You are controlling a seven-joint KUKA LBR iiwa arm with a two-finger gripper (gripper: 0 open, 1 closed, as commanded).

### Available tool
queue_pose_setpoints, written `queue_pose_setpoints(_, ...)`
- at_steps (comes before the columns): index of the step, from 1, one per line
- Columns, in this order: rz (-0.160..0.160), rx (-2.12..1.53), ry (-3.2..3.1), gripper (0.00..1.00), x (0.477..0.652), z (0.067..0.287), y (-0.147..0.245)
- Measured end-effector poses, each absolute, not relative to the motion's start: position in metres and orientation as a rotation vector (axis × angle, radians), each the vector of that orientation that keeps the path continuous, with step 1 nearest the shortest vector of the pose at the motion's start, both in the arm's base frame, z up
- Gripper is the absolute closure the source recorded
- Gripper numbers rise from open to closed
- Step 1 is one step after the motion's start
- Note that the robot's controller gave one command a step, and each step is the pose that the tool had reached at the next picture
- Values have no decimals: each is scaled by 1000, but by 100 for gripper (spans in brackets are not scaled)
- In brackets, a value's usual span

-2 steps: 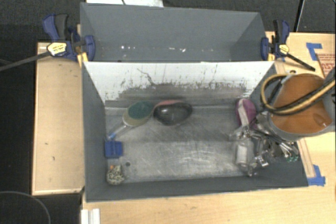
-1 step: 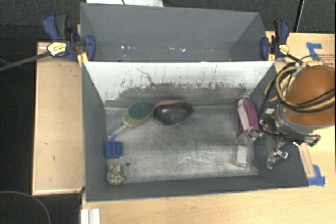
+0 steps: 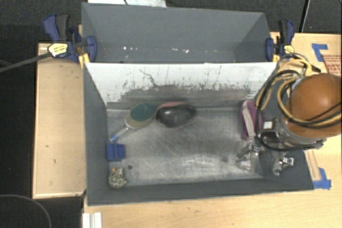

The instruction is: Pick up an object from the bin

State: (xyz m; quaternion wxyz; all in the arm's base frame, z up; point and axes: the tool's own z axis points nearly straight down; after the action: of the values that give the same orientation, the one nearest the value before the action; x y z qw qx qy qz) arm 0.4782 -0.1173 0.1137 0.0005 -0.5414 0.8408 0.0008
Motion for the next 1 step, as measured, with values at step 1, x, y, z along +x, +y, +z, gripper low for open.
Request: queue_pose_setpoints(1,16,-1892,2488,0,482,91,-126)
